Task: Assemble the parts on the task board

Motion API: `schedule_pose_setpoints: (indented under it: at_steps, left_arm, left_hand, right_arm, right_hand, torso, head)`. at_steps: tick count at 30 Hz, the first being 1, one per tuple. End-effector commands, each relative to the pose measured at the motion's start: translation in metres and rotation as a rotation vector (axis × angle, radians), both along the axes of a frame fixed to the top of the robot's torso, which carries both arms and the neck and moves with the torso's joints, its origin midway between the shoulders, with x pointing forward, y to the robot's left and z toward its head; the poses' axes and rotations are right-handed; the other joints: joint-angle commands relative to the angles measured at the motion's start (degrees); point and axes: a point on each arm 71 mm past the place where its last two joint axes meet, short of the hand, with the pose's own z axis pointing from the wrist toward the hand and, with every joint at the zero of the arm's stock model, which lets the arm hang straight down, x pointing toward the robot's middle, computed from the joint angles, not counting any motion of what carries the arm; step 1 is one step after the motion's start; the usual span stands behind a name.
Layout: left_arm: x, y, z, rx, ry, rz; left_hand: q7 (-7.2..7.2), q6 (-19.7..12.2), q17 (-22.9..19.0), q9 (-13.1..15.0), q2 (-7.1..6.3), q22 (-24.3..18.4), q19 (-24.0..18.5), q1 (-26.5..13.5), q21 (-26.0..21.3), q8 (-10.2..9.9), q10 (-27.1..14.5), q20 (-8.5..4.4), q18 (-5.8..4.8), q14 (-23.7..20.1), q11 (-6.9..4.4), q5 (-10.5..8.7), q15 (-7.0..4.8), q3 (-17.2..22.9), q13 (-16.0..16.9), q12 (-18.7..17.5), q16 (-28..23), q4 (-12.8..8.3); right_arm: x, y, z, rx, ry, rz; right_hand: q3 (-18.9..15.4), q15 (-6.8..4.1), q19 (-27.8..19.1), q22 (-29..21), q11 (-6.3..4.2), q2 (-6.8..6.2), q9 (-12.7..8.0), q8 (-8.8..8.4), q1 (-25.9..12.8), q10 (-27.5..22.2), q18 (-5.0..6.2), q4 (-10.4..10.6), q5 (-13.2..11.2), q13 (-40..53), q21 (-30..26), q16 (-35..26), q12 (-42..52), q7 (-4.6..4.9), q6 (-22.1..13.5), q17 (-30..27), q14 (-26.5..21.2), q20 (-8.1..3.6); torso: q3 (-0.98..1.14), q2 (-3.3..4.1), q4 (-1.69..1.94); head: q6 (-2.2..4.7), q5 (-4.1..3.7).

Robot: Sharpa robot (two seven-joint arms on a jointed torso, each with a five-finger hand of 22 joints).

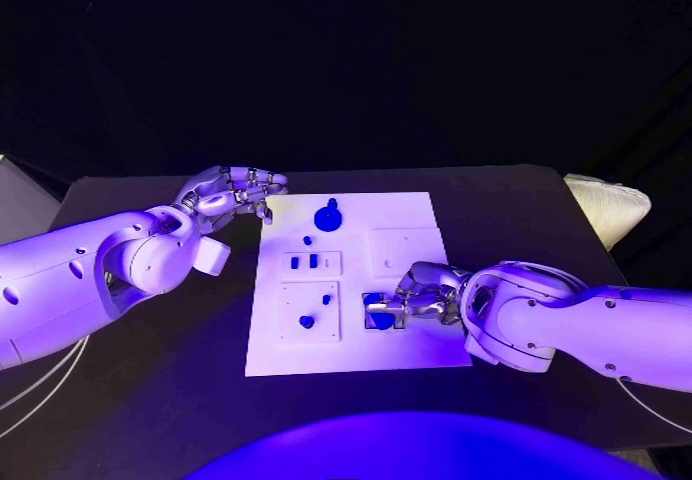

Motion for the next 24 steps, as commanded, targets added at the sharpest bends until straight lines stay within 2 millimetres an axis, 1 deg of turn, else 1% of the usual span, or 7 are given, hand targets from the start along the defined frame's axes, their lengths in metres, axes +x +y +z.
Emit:
schedule_pose_setpoints:
  at_steps: [1, 12, 15, 16, 20, 21, 24]
  left_arm:
    - [-0.0004, -0.0014, 0.0005, -0.004, -0.001, -0.013]
    - [-0.0004, -0.0004, 0.0003, 0.0, 0.001, -0.011]
    - [-0.0004, -0.0004, 0.0002, 0.0, 0.001, -0.011]
    - [-0.0004, -0.0004, 0.0002, 0.0, 0.001, -0.011]
    - [-0.0003, -0.0003, 0.0001, 0.001, 0.001, -0.01]
    - [-0.0003, -0.0002, 0.0001, 0.001, 0.002, -0.01]
    - [-0.0002, -0.0004, 0.0, 0.002, 0.002, -0.011]
  left_hand:
    - [1.13, -0.32, -0.08, -0.07, 0.05, -0.06, 0.29, -0.24, -0.11, 0.34, -0.51, 0.07, 0.42, -0.19, 0.05, 0.08, 0.23, 0.08, 0.1, 0.31, 0.3, 0.35]
    - [1.13, -0.35, -0.09, -0.07, 0.06, -0.06, 0.34, -0.15, -0.1, 0.38, -0.56, 0.07, 0.43, -0.2, 0.05, 0.09, 0.23, 0.1, 0.1, 0.37, 0.31, 0.34]
    - [1.13, -0.35, -0.09, -0.07, 0.06, -0.06, 0.34, -0.15, -0.1, 0.38, -0.56, 0.07, 0.43, -0.2, 0.05, 0.09, 0.23, 0.1, 0.1, 0.37, 0.31, 0.34]
    - [1.13, -0.35, -0.09, -0.07, 0.06, -0.06, 0.34, -0.15, -0.1, 0.38, -0.56, 0.07, 0.43, -0.2, 0.05, 0.09, 0.23, 0.1, 0.1, 0.37, 0.31, 0.34]
    - [1.13, -0.35, -0.09, -0.07, 0.06, -0.06, 0.34, -0.15, -0.1, 0.38, -0.56, 0.07, 0.43, -0.2, 0.05, 0.09, 0.23, 0.1, 0.1, 0.37, 0.31, 0.34]
    - [1.13, -0.35, -0.09, -0.07, 0.06, -0.06, 0.34, -0.15, -0.1, 0.38, -0.56, 0.07, 0.43, -0.2, 0.05, 0.09, 0.23, 0.1, 0.1, 0.37, 0.31, 0.34]
    - [1.13, -0.35, -0.09, -0.07, 0.06, -0.06, 0.34, -0.15, -0.1, 0.38, -0.56, 0.07, 0.43, -0.2, 0.05, 0.09, 0.23, 0.1, 0.1, 0.37, 0.31, 0.34]
  right_arm:
    - [-0.003, 0.0026, -0.001, 0.047, 0.045, 0.01]
    - [-0.0021, -0.0001, -0.0006, 0.045, 0.031, 0.005]
    - [-0.0011, -0.0011, 0.0, 0.028, 0.008, 0.019]
    - [-0.0009, -0.0013, 0.0003, 0.02, -0.002, 0.027]
    - [-0.0006, -0.0006, 0.001, 0.002, -0.027, 0.056]
    - [-0.0006, -0.0002, 0.0011, -0.001, -0.031, 0.062]
    - [-0.0005, 0.0009, 0.0015, -0.005, -0.041, 0.074]
  right_hand:
    - [-0.5, -0.37, 0.3, 4.4, -0.37, 0.22, -0.08, 0.35, 1.04, 4.87, -0.61, -0.02, 0.33, 13.51, 0.16, 0.18, 0.12, 0.03, -0.23, 12.62, 5.48, -0.09]
    - [-1.59, -0.37, 0.29, 4.47, -0.37, 1.05, -0.19, 0.47, 3.53, 4.85, -0.6, -0.12, 0.77, 13.51, -0.01, 0.19, 0.05, 0.04, -0.34, 12.67, 5.49, -0.09]
    - [-2.08, -0.39, 0.29, 4.56, -0.38, 1.09, -0.28, 0.57, 8.05, 4.85, -0.58, -1.23, 2.16, 13.52, -0.15, 0.15, 0.01, 0.02, -0.48, 12.58, 5.47, -0.12]
    - [-2.07, -0.45, 0.29, 4.6, -0.39, 0.43, -0.35, 0.55, 11.36, 4.86, -0.59, -2.43, 4.6, 13.55, -0.2, 0.15, 0.01, -0.03, -0.66, 12.59, 5.48, -0.13]
    - [-1.89, -0.47, 0.34, 4.81, -0.47, -1.47, -0.62, 0.46, 18.2, 4.89, -0.62, -4.65, 3.06, 13.62, -0.11, 0.16, 0.04, -0.06, -0.84, 12.63, 5.48, -0.18]
    - [-0.65, -0.5, 0.35, 4.86, -0.48, -2.19, -0.79, 0.37, 20.52, 4.92, -0.62, -5.16, 1.08, 13.67, -0.14, 0.15, 0.08, -0.07, -0.76, 12.62, 5.48, -0.24]
    - [1.31, -0.48, 0.41, 5.03, -0.49, -3.53, -1.16, 0.14, 21.94, 4.95, -0.67, -4.35, 0.77, 13.71, -0.01, 0.18, 0.1, -0.08, -0.57, 12.72, 5.5, -0.21]
  torso:
    - [-0.01, -0.01, 0.05]
    - [0.0, 0.04, 0.0]
    - [-0.01, 0.03, -0.01]
    - [-0.01, 0.02, 0.01]
    - [0.03, 0.03, 0.01]
    - [0.01, 0.03, 0.01]
    - [-0.01, 0.03, 0.02]
  head:
    - [0.01, -0.05]
    - [0.03, -0.05]
    - [0.04, -0.07]
    - [0.04, -0.09]
    - [0.01, -0.12]
    - [0.01, -0.12]
    - [-0.03, -0.12]
